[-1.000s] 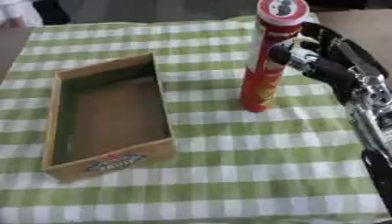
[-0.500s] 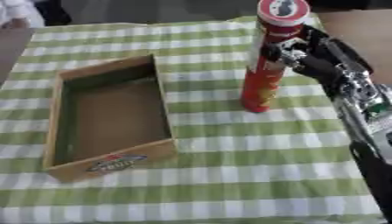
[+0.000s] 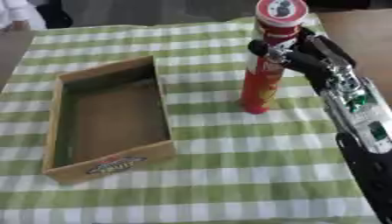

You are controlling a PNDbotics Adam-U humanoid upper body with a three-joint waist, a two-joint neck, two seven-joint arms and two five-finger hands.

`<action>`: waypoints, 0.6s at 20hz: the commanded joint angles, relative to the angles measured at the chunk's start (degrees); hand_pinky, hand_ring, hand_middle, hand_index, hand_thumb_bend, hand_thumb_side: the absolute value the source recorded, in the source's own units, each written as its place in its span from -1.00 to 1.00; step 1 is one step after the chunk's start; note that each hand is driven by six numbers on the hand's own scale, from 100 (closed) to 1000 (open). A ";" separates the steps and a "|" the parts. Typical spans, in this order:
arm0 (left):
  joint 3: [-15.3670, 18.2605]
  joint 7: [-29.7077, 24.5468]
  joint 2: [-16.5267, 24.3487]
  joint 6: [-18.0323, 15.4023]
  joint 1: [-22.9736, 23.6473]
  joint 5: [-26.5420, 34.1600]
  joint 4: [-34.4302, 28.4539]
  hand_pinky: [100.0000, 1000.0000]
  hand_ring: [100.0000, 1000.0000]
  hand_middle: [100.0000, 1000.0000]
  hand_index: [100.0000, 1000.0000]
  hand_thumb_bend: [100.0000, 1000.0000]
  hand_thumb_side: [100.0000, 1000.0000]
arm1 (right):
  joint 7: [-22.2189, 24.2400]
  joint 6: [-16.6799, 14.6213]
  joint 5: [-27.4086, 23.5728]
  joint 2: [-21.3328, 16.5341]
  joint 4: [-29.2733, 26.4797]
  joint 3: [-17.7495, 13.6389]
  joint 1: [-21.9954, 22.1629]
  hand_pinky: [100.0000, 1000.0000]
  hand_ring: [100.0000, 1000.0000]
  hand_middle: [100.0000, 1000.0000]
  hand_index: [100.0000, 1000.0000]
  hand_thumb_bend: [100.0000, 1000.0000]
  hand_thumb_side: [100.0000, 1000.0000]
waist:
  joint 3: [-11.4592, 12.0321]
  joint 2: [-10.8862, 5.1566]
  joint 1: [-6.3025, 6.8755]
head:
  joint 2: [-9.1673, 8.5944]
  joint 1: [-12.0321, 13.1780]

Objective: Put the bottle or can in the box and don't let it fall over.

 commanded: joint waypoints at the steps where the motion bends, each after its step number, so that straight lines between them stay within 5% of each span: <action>1: 0.49 0.01 0.69 -0.10 -0.36 0.30 -1.23 0.87 0.23 0.47 0.52 -0.16 -0.76 | -0.45 -0.16 0.37 -0.27 0.41 -0.02 -1.51 1.00 1.00 0.97 0.95 1.00 -0.20 | 0.16 -0.67 -0.10 | -0.69 -0.13; 8: 0.54 0.05 0.61 -0.20 -0.36 0.45 -1.27 0.87 0.22 0.47 0.52 -0.17 -0.76 | -2.19 -0.20 0.24 0.63 2.06 -0.01 -2.74 1.00 1.00 0.93 0.83 1.00 -0.36 | 0.35 -0.55 -0.04 | -0.72 -0.09; 12: 0.56 0.02 0.60 -0.19 -0.34 0.46 -1.28 0.87 0.22 0.47 0.52 -0.19 -0.75 | -5.18 -0.50 -1.35 0.84 2.23 -0.24 -2.90 1.00 1.00 0.86 0.55 0.60 -0.73 | 0.35 -0.53 -0.05 | -0.69 -0.02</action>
